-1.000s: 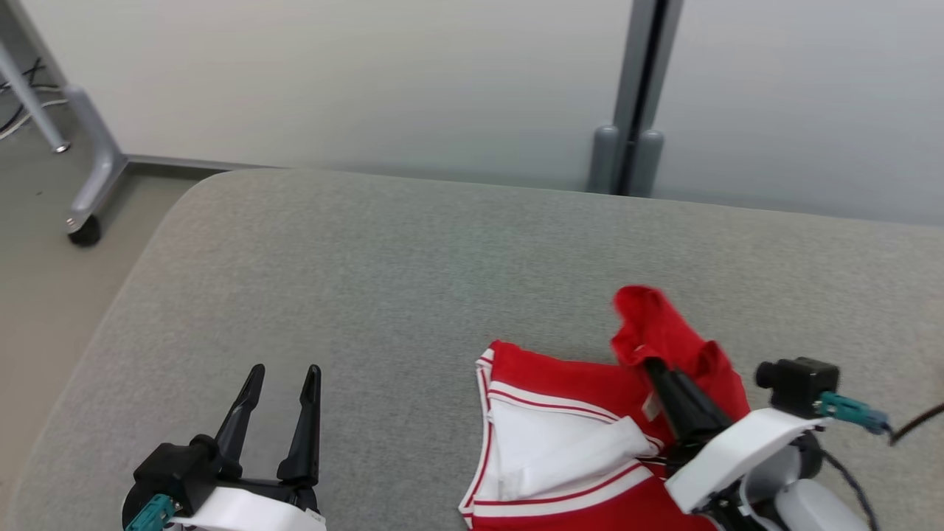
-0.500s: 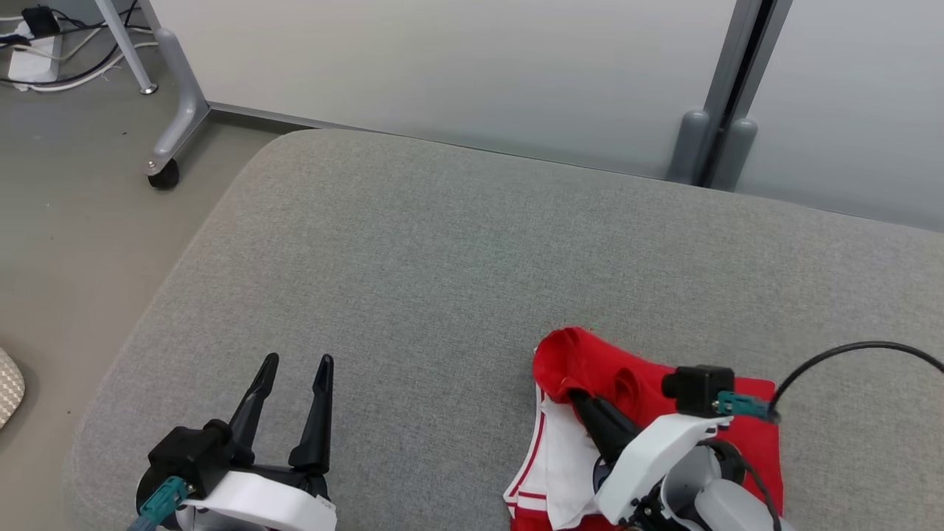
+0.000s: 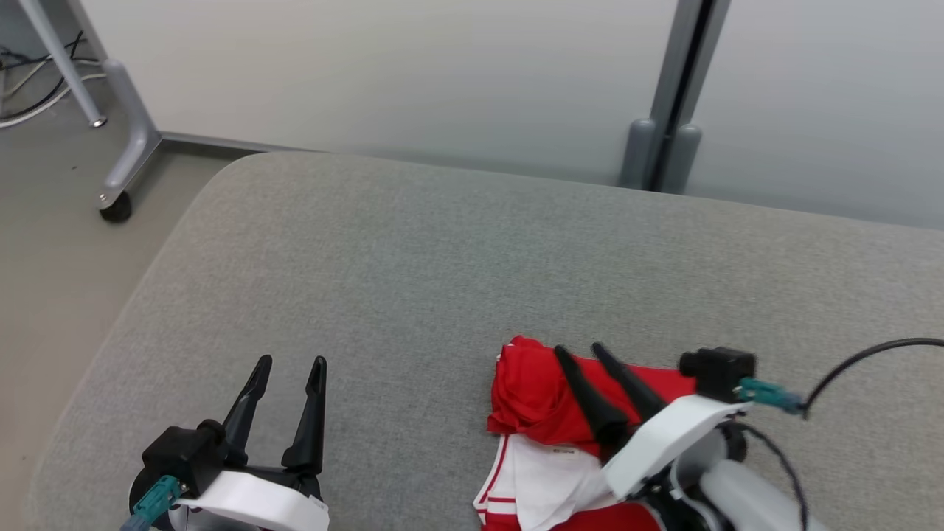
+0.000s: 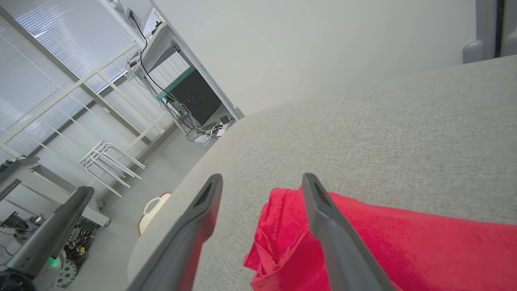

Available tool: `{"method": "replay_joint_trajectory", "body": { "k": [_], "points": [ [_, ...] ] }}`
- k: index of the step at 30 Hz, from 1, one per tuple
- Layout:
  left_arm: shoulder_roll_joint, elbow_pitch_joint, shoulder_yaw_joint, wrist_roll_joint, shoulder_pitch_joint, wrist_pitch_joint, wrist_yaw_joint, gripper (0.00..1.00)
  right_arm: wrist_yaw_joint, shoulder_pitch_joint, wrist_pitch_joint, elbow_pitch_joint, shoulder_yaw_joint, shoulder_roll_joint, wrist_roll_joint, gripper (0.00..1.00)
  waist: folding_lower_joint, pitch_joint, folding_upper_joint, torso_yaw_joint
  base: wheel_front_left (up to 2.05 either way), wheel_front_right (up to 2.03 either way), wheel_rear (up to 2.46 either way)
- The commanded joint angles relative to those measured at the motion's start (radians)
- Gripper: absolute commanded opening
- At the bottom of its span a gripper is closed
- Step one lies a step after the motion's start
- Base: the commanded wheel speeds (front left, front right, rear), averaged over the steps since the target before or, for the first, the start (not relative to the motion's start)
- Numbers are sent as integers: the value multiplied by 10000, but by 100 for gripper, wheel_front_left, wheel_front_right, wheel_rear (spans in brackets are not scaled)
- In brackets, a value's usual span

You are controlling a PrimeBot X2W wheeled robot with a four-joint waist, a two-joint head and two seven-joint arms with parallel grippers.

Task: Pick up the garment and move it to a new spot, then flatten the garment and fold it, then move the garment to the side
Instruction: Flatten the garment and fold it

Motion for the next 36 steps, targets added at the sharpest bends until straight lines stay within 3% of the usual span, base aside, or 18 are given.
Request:
{"method": "replay_joint_trajectory", "body": {
  "k": [1,10,16,17,18,19,20,36],
  "points": [
    [24,-2,34,28,87,-34,25,100,7,6,-147,-169,-141,-276,70,100,0,-181,0,-248,0,0,0],
    [-54,-248,192,96,373,-44,124,100,7,549,-530,-515,-1960,-2028,-537,100,0,-413,0,-916,0,0,0],
    [-130,-291,240,122,233,-48,32,100,7,665,-297,-165,-2365,-2102,-1049,100,0,-279,0,-987,0,0,0],
    [-146,-290,248,140,206,-48,10,100,7,668,-178,-66,-2356,-2027,-1047,95,0,-263,0,-971,0,0,0],
    [-154,-279,252,158,186,-49,-15,100,7,657,-28,41,-2314,-1952,-1092,57,0,-253,0,-949,0,0,0],
    [-164,-261,244,175,164,-49,-11,100,7,617,108,165,-2264,-1868,-1128,34,0,-240,0,-915,0,0,0],
    [-167,-244,251,190,147,-49,-11,100,7,571,259,261,-2226,-1720,-1056,0,0,-229,0,-885,0,0,0],
    [-291,-19,171,215,10,-39,-132,100,7,-219,4091,1754,-1744,-531,895,0,0,-72,0,-246,0,0,0]
  ]
}}
